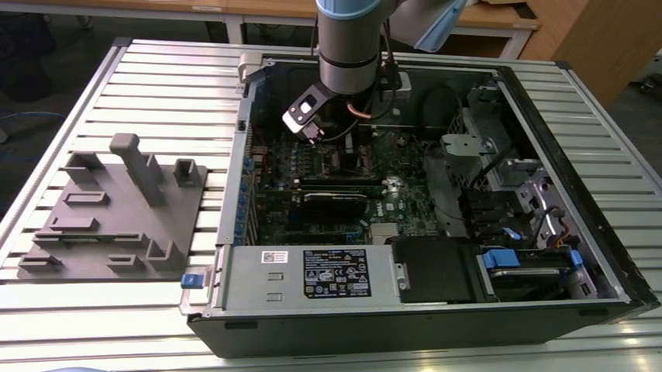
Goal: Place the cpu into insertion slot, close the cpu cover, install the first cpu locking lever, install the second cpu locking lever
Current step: 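Place the cpu into insertion slot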
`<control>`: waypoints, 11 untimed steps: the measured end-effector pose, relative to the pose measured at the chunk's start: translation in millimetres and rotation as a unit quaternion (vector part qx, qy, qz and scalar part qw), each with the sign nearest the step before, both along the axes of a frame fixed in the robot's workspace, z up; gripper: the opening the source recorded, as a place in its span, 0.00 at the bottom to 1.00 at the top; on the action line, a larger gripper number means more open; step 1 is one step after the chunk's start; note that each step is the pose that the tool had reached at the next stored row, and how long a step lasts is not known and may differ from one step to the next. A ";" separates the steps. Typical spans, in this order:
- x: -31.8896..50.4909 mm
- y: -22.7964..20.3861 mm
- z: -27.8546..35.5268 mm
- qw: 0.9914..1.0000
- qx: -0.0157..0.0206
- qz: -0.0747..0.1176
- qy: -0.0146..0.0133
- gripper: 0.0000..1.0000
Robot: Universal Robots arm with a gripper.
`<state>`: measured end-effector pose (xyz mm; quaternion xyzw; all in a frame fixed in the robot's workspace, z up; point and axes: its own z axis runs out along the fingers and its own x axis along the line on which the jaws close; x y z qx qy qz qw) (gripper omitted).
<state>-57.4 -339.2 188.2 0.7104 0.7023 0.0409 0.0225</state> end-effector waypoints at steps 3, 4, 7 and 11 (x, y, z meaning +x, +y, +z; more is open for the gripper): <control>0.0 0.0 0.0 1.000 0.000 0.000 0.000 0.54; 0.0 0.0 0.0 1.000 0.000 0.000 0.000 0.54; 0.0 0.0 0.0 1.000 0.003 0.000 0.000 0.54; 0.0 -0.1 0.1 1.000 0.003 0.000 0.000 0.54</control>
